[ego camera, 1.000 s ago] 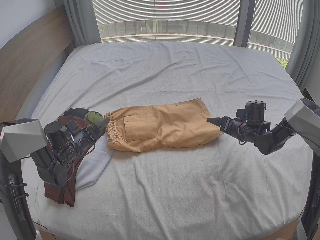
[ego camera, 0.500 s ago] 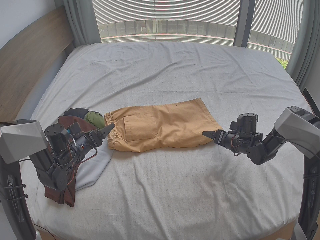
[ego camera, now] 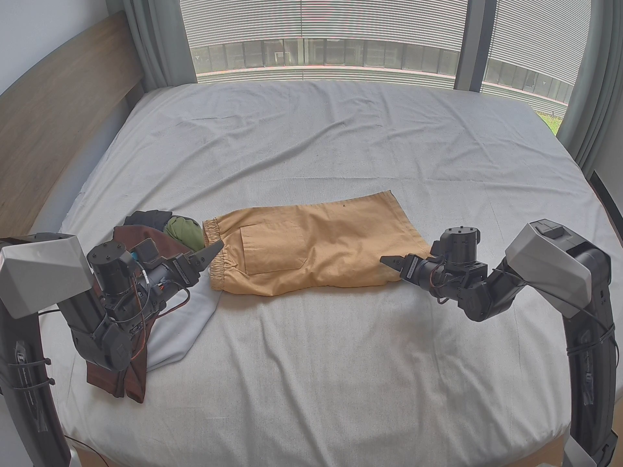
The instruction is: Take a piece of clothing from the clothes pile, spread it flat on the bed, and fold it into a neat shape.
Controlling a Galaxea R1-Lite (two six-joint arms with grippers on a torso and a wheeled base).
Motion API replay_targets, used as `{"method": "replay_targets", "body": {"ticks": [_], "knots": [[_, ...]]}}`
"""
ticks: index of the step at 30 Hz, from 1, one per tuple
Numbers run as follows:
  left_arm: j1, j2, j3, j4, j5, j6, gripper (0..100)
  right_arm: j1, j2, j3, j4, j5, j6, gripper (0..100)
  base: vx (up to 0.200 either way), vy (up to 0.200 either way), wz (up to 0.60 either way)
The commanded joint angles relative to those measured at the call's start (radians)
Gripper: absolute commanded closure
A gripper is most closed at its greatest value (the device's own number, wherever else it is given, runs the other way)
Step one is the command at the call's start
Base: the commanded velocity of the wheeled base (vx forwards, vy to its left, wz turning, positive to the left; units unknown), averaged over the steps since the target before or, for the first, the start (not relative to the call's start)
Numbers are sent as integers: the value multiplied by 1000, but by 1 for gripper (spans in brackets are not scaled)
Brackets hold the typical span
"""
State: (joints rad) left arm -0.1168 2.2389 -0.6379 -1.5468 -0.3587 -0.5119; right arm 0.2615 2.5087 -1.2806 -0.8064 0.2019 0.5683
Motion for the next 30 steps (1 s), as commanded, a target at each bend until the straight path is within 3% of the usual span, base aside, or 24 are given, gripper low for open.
{"method": "replay_targets", "body": {"ticks": [1,8,17,30], "knots": [[0,7,0,-1,0,0,0,21,51,-40,1,-4,4,0,0,0,0],[0,8,0,-1,0,0,0,50,124,-106,0,-21,4,0,0,0,0],[5,13,0,-3,0,0,0,65,245,-321,-2,-58,5,0,0,0,0],[5,13,-2,-1,0,-2,0,68,263,-379,-11,-90,10,0,0,0,0]]}}
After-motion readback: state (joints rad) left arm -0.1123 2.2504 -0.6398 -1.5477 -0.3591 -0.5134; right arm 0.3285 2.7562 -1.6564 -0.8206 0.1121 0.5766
